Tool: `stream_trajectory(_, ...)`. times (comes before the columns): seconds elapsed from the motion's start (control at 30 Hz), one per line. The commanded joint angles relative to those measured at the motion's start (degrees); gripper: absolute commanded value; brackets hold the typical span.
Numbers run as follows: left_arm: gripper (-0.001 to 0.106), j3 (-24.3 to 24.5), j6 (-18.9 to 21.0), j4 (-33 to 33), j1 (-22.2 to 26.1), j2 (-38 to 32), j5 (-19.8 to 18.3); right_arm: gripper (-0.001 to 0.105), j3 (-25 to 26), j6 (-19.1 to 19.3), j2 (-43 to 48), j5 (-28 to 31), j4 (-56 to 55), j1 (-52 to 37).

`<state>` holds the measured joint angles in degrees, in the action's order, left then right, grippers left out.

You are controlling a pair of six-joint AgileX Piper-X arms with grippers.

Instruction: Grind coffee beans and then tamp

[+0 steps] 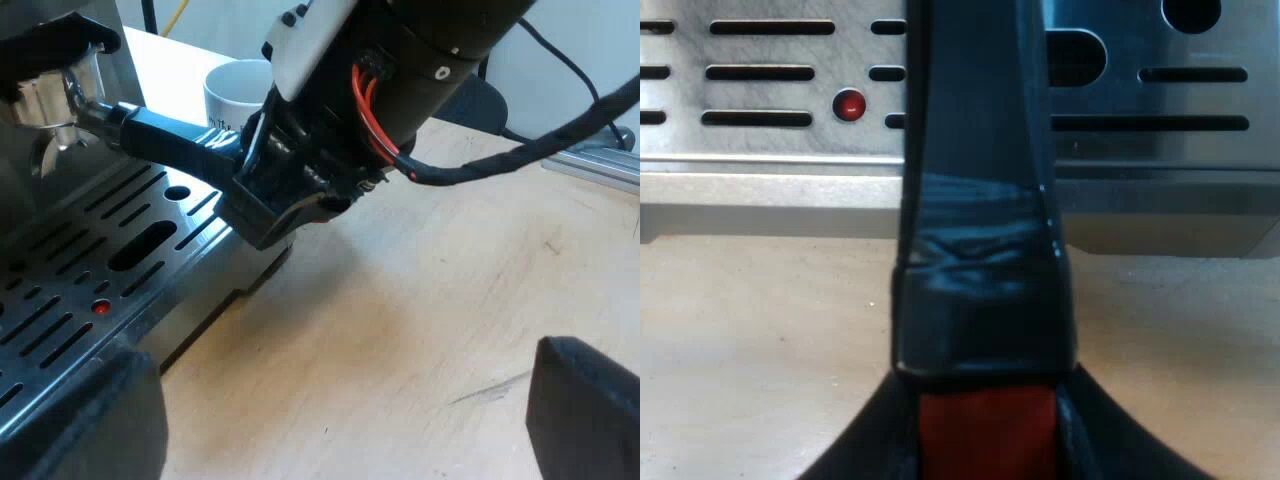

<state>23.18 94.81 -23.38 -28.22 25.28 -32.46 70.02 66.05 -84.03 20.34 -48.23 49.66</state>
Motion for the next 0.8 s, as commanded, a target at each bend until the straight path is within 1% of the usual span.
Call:
stream_trajectory(0.03, 0.082, 0.00, 0.16, 0.52, -0.24, 0.18, -0.76, 0.000, 0.44, 1.91, 0.94, 0.55, -0.58, 2.08)
stream_trajectory(0.13, 0.082, 0.00, 0.16, 0.52, -0.24, 0.18, -0.76, 0.000, 0.44, 0.70, 0.94, 1.73, -0.58, 2.61)
stream_trajectory(0.17, 0.082, 0.00, 0.16, 0.52, -0.24, 0.18, -0.76, 0.000, 0.44, -0.62, 0.94, 1.71, -0.58, 2.61)
stream_trajectory(0.63, 0.082, 0.00, 0.16, 0.52, -0.24, 0.18, -0.76, 0.000, 0.44, -1.36, 2.24, 1.71, -0.98, 2.71)
stream_trajectory(0.8, 0.082, 0.00, 0.16, 0.52, -0.24, 0.18, -0.76, 0.000, 0.44, -1.65, 2.86, 1.71, -2.80, 2.96)
